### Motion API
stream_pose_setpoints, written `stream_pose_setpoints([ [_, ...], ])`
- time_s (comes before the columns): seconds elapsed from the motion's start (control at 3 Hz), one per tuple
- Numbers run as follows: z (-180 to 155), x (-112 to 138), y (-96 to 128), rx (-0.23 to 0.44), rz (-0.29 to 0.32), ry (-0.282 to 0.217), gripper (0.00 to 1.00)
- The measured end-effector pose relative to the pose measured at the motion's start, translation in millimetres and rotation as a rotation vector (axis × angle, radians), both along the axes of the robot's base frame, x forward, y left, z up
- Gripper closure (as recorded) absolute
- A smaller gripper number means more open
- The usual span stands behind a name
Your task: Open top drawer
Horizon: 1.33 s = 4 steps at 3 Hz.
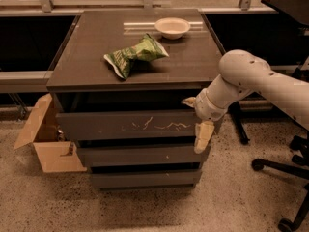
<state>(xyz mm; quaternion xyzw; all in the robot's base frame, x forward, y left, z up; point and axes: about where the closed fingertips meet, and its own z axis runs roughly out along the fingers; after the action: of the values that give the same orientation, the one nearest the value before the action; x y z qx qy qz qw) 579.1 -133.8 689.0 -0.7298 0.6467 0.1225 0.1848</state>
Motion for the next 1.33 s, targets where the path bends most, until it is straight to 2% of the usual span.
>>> stream_pose_setpoints([
  [0.33, -14.3, 17.5, 5.1, 0.015, 0.014, 0.007, 0.0],
  [0.67, -24.5, 18.8, 9.7, 0.04, 0.028, 0.019, 0.27],
  [1.33, -14.0, -1.3, 14.5, 0.084, 0.054, 0.012, 0.73],
])
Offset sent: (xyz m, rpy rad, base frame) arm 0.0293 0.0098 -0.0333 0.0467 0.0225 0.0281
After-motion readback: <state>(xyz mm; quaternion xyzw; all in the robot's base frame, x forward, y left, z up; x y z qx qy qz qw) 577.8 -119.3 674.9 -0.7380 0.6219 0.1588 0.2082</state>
